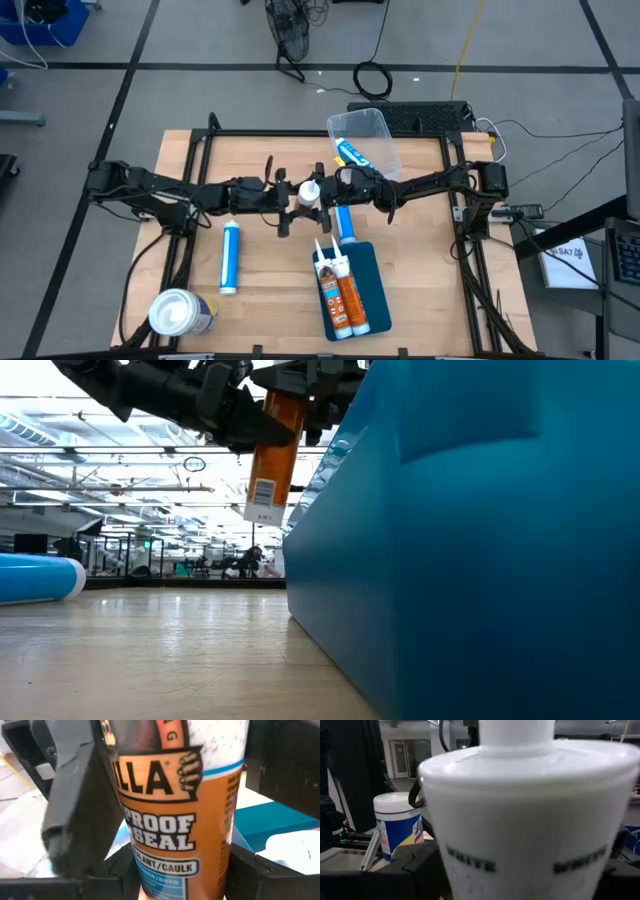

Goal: Sort silicone sealant tubes
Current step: Put the orange sealant into the blue bin

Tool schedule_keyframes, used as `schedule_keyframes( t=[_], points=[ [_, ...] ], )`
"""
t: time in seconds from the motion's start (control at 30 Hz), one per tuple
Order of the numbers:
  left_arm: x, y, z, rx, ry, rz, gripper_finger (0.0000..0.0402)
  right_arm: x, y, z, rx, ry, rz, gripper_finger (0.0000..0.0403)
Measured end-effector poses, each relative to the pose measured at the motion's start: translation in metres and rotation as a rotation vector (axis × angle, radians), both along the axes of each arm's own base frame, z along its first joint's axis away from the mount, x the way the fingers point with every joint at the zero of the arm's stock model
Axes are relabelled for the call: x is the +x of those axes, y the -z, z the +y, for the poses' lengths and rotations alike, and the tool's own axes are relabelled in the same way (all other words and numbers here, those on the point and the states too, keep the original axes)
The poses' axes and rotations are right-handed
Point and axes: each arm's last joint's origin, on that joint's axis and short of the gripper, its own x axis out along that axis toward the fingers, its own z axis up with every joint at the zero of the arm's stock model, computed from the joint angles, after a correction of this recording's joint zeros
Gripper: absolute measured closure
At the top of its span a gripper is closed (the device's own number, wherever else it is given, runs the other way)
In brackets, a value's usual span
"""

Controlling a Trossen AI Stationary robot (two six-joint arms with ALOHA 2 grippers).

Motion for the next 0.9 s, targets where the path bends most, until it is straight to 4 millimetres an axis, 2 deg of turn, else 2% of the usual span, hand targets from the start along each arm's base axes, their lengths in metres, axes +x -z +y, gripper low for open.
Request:
schedule_keyframes(
  t=[0.27,0.77,0.9],
  points=[
    [-0.0076,-0.0089,-0.0063,0.008,-0.003,-0.009,0.0190,-0.0006,0.0015,-0.0001,-0.007,0.000,0.009,0.0117],
    [-0.0090,-0.0092,-0.0079,-0.006,-0.005,-0.001,0.0190,-0.0004,0.0024,-0.0003,-0.004,0.001,0.013,0.0119],
    [-0.0090,-0.0093,-0.0081,-0.008,-0.004,-0.002,0.0190,-0.0004,0.0025,-0.0003,-0.009,0.003,0.012,0.0140]
  ],
)
